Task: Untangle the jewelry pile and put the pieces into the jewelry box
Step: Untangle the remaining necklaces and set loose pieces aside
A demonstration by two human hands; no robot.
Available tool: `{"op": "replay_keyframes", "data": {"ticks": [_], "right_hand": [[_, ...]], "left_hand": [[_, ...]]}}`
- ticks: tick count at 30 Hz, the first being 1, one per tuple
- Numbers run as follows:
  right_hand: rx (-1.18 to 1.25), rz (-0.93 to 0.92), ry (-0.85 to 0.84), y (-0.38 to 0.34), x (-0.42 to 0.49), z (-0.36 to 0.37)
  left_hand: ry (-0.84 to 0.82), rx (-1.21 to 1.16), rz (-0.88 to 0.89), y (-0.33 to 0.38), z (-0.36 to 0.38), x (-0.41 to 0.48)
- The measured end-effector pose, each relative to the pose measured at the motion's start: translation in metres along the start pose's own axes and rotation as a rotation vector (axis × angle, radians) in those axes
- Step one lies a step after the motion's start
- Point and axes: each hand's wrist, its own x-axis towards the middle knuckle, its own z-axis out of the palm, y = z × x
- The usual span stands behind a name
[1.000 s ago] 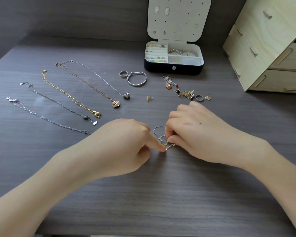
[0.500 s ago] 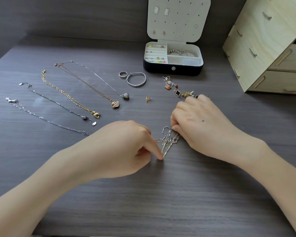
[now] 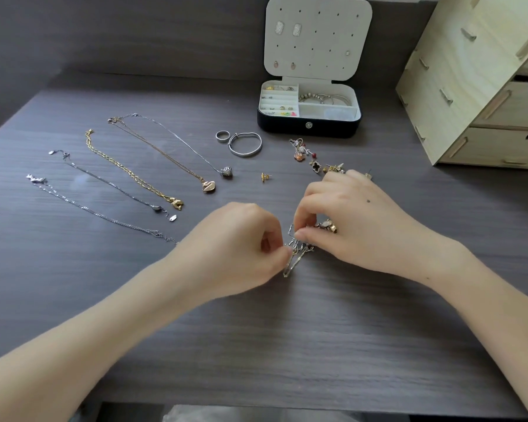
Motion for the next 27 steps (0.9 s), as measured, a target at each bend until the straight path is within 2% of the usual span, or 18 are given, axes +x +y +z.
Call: {"op": "replay_keyframes", "data": {"ticks": [5,9,13,18,27], "right_hand": [[0.066,0.032,-0.092,0.000,-0.001,0.001],[0.064,0.027,-0.185,0.002,-0.004,-0.004],[0.055,0.046,-0.225,0.000,-0.005,-0.007],[0.015,0.057,-0.232,0.001,-0.005,-0.008],[-0.014,0.113,-0.175,-0.003,-0.004,-0.003]], "left_hand": [[0.026,0.091,-0.047,0.017,0.010,0.004],[-0.017,0.173,-0.075,0.018,0.011,0.006],[-0.065,0.121,-0.100,0.020,0.006,0.006],[-0.075,0.066,-0.125,0.018,0.003,0.008],[-0.055,0.189,-0.134,0.024,0.009,0.008]]}}
